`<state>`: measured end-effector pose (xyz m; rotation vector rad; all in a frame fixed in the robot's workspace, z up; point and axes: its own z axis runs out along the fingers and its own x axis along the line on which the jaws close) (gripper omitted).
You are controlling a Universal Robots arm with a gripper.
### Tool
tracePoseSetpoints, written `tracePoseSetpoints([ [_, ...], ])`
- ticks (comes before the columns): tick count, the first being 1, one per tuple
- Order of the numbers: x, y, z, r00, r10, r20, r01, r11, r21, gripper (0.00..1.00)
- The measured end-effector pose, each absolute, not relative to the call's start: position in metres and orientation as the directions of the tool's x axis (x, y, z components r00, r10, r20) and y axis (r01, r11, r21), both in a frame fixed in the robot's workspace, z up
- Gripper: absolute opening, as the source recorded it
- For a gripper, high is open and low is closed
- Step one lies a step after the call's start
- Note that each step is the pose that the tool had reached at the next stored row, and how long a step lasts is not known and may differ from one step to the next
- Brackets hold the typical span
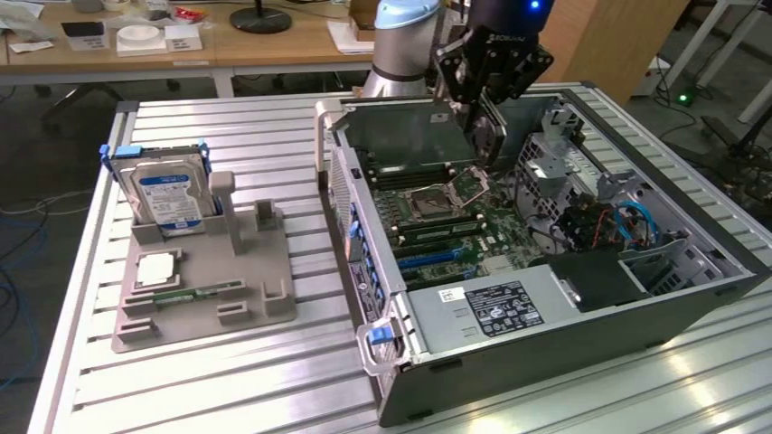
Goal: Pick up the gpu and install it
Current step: 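Pick up the gpu and move the gpu toward the slot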
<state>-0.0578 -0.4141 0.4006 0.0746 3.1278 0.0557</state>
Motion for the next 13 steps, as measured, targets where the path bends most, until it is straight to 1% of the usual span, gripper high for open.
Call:
tracePoseSetpoints([
  [13,-0.023,-0.414,0.4,-0.999,0.048,-0.012,0.047,0.998,0.036,0.28],
])
